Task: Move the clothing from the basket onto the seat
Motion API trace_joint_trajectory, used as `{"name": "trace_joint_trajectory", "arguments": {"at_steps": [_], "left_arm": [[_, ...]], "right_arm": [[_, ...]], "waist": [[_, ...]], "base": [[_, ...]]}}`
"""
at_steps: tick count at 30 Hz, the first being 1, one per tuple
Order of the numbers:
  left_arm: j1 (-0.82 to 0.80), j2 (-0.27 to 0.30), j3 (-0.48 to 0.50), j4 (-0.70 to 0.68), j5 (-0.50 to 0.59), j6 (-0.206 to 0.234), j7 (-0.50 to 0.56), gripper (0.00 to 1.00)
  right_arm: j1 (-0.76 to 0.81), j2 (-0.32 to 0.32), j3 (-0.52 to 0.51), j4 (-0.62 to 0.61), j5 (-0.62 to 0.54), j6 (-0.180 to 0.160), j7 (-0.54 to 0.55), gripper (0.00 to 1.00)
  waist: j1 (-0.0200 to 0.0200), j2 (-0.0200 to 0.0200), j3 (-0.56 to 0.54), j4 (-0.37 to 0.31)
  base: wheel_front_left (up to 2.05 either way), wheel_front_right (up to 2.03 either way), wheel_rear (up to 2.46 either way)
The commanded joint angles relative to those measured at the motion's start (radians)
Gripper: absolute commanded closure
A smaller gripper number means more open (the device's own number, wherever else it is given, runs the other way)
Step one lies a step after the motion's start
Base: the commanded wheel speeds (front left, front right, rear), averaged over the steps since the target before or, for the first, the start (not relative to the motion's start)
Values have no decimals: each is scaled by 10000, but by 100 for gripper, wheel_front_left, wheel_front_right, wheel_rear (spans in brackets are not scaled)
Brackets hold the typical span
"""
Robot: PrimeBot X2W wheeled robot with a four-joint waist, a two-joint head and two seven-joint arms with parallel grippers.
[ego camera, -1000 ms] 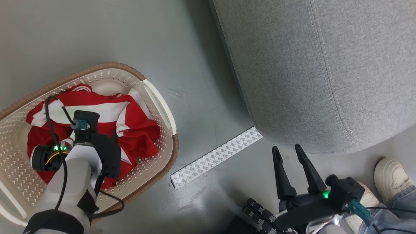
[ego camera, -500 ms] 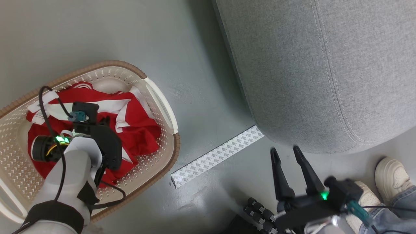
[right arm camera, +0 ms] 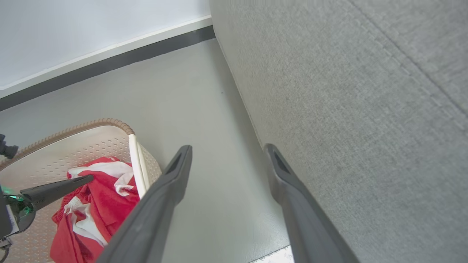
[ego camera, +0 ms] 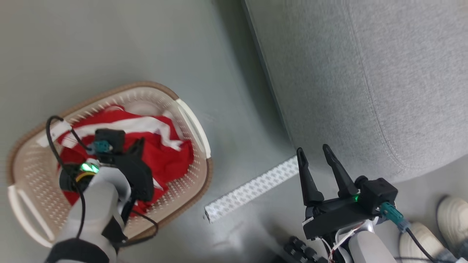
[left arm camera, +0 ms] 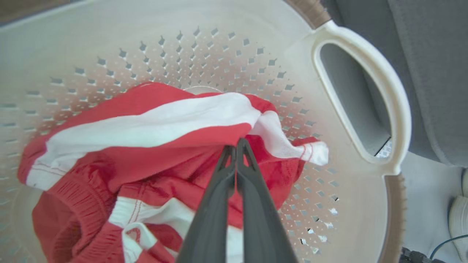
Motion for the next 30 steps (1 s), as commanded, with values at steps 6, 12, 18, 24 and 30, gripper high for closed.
{"name": "trace_joint_trajectory", "arguments": {"at_steps": [6, 12, 18, 24, 30], "left_arm": [[1198, -204, -153, -516, -618, -245, -437, 100], [2502, -215, -1082, -1879, -1798, -358, -250, 100], [3577, -210, -1914, -3395, -2916, 94, 138, 100], [3972, -206, -2543, -5056, -3588, 813, 595, 100], [3426, -198, -2675, -6128, -3615, 1141, 948, 100]], "right_arm": [[181, -11, -88, 683, -376, 3, 195, 0], [844, -17, -254, 1142, -655, 3, 522, 0], [1848, -25, -818, 1097, -870, 3, 998, 0], [2736, -16, -1268, 516, -1039, 4, 1567, 0], [2953, -11, -1247, 68, -1040, 4, 1937, 0]], "waist": [[0, 0, -2858, 1415], [0, 0, -4876, 2016], [0, 0, -6770, 2683], [0, 0, -8214, 3267], [0, 0, -8680, 3595]], "base": [[0, 0, 0], [0, 0, 0], [0, 0, 0], [0, 0, 0], [0, 0, 0]]}}
